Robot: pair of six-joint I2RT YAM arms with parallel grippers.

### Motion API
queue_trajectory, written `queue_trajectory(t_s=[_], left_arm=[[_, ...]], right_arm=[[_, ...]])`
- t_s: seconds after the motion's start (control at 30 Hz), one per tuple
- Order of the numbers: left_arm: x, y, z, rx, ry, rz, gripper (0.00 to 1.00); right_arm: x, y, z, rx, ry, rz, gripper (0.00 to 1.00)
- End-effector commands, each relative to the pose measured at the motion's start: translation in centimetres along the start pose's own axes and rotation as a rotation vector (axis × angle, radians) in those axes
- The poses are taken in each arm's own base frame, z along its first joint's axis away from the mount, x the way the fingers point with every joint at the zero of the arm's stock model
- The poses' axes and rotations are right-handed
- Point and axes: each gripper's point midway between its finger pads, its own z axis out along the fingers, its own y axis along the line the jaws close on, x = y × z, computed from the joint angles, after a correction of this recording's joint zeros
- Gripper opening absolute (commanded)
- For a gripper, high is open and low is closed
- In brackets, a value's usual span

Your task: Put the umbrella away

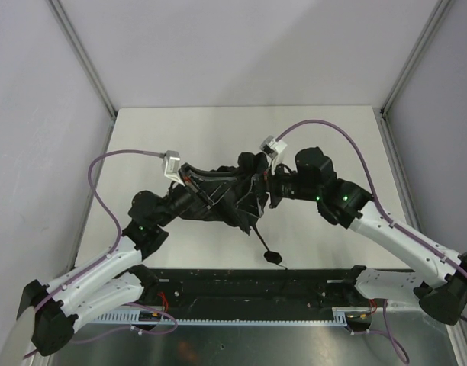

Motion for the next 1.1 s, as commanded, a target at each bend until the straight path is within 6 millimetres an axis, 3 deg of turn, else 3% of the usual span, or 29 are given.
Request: queue_trajectory(t_s=[0.0, 0.2, 0.3, 0.33, 0.43, 0.47, 0.6, 0.63, 0.73, 0.83, 0.87, 0.9, 1.0, 1.07], left_arm=[[-5.1, -4.6, 0.8, 0.145, -0.121, 0.001, 0.0], [-6.0, -6.0, 0.7, 0.185, -0.135, -0.045, 0.0], [-6.5, -6.9, 0.5, 0.212, -0.14, -0.063, 0.0], [-6.6, -7.2, 0.4, 0.219, -0.14, -0.067, 0.0], [-6.7, -7.8, 0.4, 0.242, -0.135, -0.082, 0.0], [-6.6, -7.9, 0.4, 0.247, -0.132, -0.088, 0.0], [-6.4, -8.3, 0.5, 0.262, -0.118, -0.102, 0.0], [-6.4, -8.3, 0.5, 0.264, -0.116, -0.103, 0.0], [-6.4, -8.5, 0.3, 0.274, -0.112, -0.098, 0.0], [-6.4, -8.9, 0.1, 0.285, -0.108, -0.104, 0.01], [-6.7, -8.9, -0.1, 0.287, -0.107, -0.125, 0.07], [-6.8, -9.0, -0.5, 0.29, -0.102, -0.159, 0.2], [-7.6, -9.5, -1.7, 0.304, -0.093, -0.193, 0.67], [-8.0, -9.4, -2.5, 0.283, -0.087, -0.184, 0.86]], right_arm=[[-2.4, 1.4, 1.4, -0.074, -0.098, -0.105, 0.99], [-2.3, 3.4, 3.2, -0.223, -0.137, -0.113, 0.99], [-2.0, 3.4, 3.7, -0.244, -0.133, -0.116, 0.92], [-2.0, 3.6, 3.7, -0.264, -0.135, -0.121, 0.86], [-1.9, 4.7, 3.9, -0.334, -0.139, -0.127, 0.5], [-1.9, 5.0, 4.0, -0.358, -0.137, -0.128, 0.44], [-1.4, 5.5, 4.3, -0.4, -0.124, -0.124, 0.5], [-1.4, 5.7, 4.4, -0.406, -0.124, -0.124, 0.45], [-1.3, 6.0, 4.1, -0.421, -0.128, -0.124, 0.13], [-1.5, 5.9, 3.4, -0.414, -0.155, -0.126, 0.02], [-1.5, 5.6, 3.0, -0.399, -0.168, -0.119, 0.01], [-1.6, 5.1, 2.5, -0.386, -0.181, -0.112, 0.0], [-1.6, 4.0, 0.9, -0.363, -0.203, -0.08, 0.0], [-1.6, 3.8, -0.1, -0.364, -0.22, -0.072, 0.0]])
